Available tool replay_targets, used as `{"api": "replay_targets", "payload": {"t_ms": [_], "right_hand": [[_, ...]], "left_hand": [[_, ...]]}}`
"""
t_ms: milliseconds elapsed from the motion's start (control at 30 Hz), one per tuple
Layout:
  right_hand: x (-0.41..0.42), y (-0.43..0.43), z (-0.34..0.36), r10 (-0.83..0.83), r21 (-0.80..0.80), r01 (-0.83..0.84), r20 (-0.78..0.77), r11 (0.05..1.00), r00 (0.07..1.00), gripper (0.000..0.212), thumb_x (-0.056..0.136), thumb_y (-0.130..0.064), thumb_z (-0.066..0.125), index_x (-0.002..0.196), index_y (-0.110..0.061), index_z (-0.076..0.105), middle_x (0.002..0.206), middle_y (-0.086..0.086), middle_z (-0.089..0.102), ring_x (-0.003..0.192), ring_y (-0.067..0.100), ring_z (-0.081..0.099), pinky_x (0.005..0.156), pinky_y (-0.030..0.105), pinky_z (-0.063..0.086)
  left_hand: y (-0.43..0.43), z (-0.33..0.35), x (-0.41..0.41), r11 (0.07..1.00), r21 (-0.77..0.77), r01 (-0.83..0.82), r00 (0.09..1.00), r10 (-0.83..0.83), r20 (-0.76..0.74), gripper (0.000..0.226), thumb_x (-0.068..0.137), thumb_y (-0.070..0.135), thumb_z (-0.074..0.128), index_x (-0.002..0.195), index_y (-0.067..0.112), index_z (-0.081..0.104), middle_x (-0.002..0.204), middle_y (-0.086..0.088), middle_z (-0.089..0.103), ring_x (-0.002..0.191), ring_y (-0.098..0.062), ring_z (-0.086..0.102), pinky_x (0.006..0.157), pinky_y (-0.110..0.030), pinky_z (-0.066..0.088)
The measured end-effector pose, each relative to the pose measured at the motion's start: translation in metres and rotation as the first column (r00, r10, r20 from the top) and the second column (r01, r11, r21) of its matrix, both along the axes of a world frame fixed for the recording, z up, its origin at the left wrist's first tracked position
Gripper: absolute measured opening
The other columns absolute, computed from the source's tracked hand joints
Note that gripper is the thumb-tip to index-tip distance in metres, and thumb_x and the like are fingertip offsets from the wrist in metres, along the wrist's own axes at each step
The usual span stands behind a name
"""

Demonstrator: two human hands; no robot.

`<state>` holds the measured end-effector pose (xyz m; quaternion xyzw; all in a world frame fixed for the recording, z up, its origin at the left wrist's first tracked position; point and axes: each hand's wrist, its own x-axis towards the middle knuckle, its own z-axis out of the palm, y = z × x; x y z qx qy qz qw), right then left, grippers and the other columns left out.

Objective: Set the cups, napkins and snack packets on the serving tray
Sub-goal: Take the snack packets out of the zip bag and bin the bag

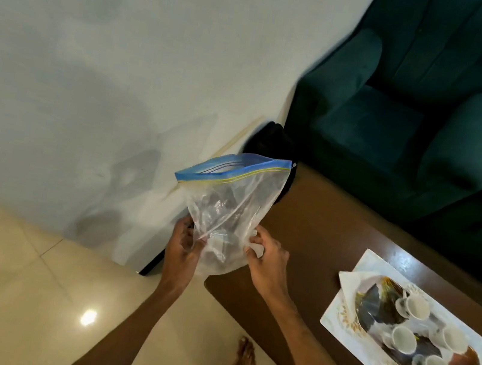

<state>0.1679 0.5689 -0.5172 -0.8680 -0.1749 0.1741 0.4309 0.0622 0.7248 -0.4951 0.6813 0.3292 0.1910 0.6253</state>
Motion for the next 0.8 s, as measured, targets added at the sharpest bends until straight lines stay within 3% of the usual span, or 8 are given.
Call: {"api": "replay_targets", "payload": {"t_ms": [233,333,433,500,567,667,733,800], "right_hand": [[0.065,0.091,-0.052,0.080,-0.044,-0.087,-0.149,0.995,0.986,0.055,0.097,-0.028,0.061,0.147,-0.023,0.037,0.132,0.001,0.060,0.127,0.016,0.051,0.097,0.026,0.043],[0.086,0.128,-0.104,0.037,-0.073,-0.055,-0.226,0.996,0.973,0.062,0.100,-0.029,0.055,0.153,-0.025,0.024,0.140,0.004,0.054,0.132,0.020,0.049,0.106,0.037,0.046],[0.106,0.158,-0.166,-0.042,-0.144,0.001,-0.285,0.990,0.958,0.067,0.099,-0.025,0.050,0.156,-0.023,0.015,0.143,0.012,0.049,0.135,0.030,0.045,0.110,0.050,0.042],[0.116,0.171,-0.204,-0.082,-0.205,0.020,-0.302,0.979,0.950,0.070,0.099,-0.021,0.048,0.158,-0.016,0.011,0.147,0.016,0.045,0.137,0.036,0.039,0.111,0.052,0.036],[0.126,0.182,-0.242,-0.114,-0.269,0.019,-0.343,0.963,0.932,0.074,0.099,-0.019,0.048,0.159,-0.010,0.006,0.154,0.017,0.039,0.143,0.040,0.030,0.114,0.053,0.031],[0.138,0.197,-0.303,-0.182,-0.320,0.044,-0.414,0.946,0.892,0.083,0.092,-0.028,0.049,0.159,-0.017,0.002,0.158,0.014,0.033,0.145,0.040,0.028,0.112,0.052,0.034],[0.144,0.206,-0.346,-0.226,-0.342,0.073,-0.435,0.937,0.872,0.086,0.086,-0.033,0.048,0.158,-0.026,0.002,0.156,0.012,0.036,0.142,0.040,0.034,0.109,0.052,0.038],[0.153,0.217,-0.370,-0.243,-0.375,0.050,-0.488,0.926,0.838,0.082,0.092,-0.030,0.050,0.157,-0.030,0.000,0.147,0.017,0.046,0.134,0.042,0.043,0.108,0.054,0.039]], "left_hand": [[0.069,-0.056,0.065,0.998,0.017,0.061,0.985,-0.057,-0.164,0.058,0.097,0.021,0.063,0.147,0.028,0.036,0.142,-0.007,0.054,0.126,-0.023,0.057,0.103,-0.046,0.051],[0.095,-0.105,0.094,0.992,-0.054,0.113,0.970,-0.122,-0.211,0.070,0.095,0.021,0.067,0.151,0.026,0.026,0.153,-0.006,0.042,0.137,-0.022,0.046,0.110,-0.045,0.045],[0.118,-0.171,0.128,0.976,-0.035,0.214,0.931,-0.215,-0.294,0.086,0.086,0.039,0.069,0.155,0.022,0.020,0.160,-0.005,0.028,0.145,-0.019,0.032,0.114,-0.039,0.036],[0.133,-0.217,0.145,0.970,-0.032,0.239,0.875,-0.230,-0.426,0.084,0.089,0.039,0.071,0.156,0.020,0.023,0.159,-0.006,0.030,0.144,-0.022,0.031,0.114,-0.034,0.031],[0.147,-0.264,0.161,0.964,-0.039,0.263,0.827,-0.246,-0.505,0.080,0.088,0.049,0.067,0.154,0.026,0.028,0.157,-0.005,0.035,0.143,-0.024,0.033,0.117,-0.039,0.029],[0.158,-0.327,0.176,0.935,-0.028,0.354,0.760,-0.305,-0.575,0.088,0.077,0.057,0.056,0.154,0.024,0.028,0.154,-0.008,0.036,0.144,-0.027,0.031,0.119,-0.039,0.021],[0.165,-0.370,0.183,0.937,-0.059,0.346,0.760,-0.316,-0.568,0.091,0.075,0.055,0.057,0.155,0.024,0.026,0.151,-0.010,0.035,0.142,-0.029,0.033,0.119,-0.043,0.025],[0.172,-0.414,0.186,0.944,-0.122,0.308,0.787,-0.325,-0.524,0.090,0.073,0.052,0.060,0.152,0.031,0.024,0.150,-0.009,0.036,0.138,-0.027,0.041,0.114,-0.052,0.038]]}}
